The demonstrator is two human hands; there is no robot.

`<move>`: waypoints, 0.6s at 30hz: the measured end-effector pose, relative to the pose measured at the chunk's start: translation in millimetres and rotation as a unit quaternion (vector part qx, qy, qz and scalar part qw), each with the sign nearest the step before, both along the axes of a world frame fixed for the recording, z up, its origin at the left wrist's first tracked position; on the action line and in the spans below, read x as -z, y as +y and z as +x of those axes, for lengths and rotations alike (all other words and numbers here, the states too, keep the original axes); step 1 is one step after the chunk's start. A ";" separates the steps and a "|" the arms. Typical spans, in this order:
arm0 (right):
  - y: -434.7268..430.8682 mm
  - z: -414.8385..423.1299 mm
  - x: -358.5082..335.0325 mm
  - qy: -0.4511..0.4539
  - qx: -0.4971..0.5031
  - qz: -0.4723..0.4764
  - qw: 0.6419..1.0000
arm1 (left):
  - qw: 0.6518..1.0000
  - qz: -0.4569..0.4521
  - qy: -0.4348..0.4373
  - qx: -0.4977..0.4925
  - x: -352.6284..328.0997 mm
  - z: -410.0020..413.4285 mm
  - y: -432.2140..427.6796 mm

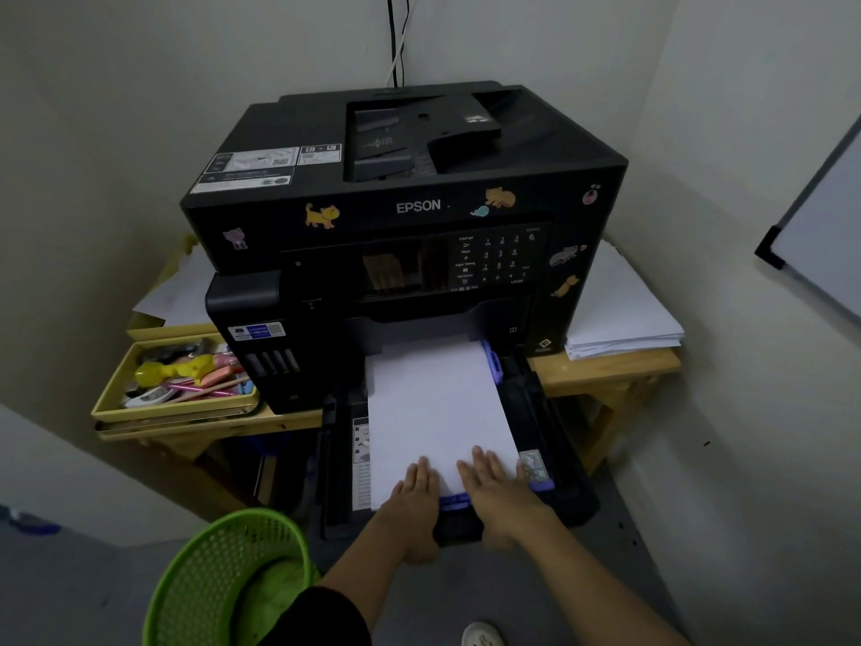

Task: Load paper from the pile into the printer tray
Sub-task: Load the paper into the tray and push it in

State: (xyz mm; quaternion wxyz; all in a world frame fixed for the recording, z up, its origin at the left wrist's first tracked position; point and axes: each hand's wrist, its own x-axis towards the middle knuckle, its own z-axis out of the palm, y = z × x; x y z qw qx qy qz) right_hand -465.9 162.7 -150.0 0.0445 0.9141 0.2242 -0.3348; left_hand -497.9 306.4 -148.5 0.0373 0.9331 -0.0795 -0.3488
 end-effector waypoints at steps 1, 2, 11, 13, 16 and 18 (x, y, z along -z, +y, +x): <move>0.0 0.4 0.4 0.006 -0.001 -0.003 1.000 | 1.000 -0.002 0.008 0.001 0.6 0.8 0.2; 0.0 0.3 0.6 0.010 -0.001 -0.005 1.000 | 1.000 -0.003 0.014 0.002 1.9 1.3 0.4; 7.6 33.8 -8.2 0.000 -0.002 0.001 1.000 | 1.000 -0.008 0.021 -0.007 -9.9 37.4 9.5; 8.5 37.4 -5.3 0.000 -0.002 -0.011 1.000 | 1.000 -0.001 0.030 -0.007 -5.4 42.9 7.7; 9.0 38.8 -3.4 0.010 -0.002 -0.013 1.000 | 0.999 0.000 0.044 -0.017 -5.4 43.7 7.4; 9.3 37.4 -5.0 0.009 0.002 -0.006 1.000 | 0.999 -0.001 0.041 -0.018 -6.4 43.0 8.7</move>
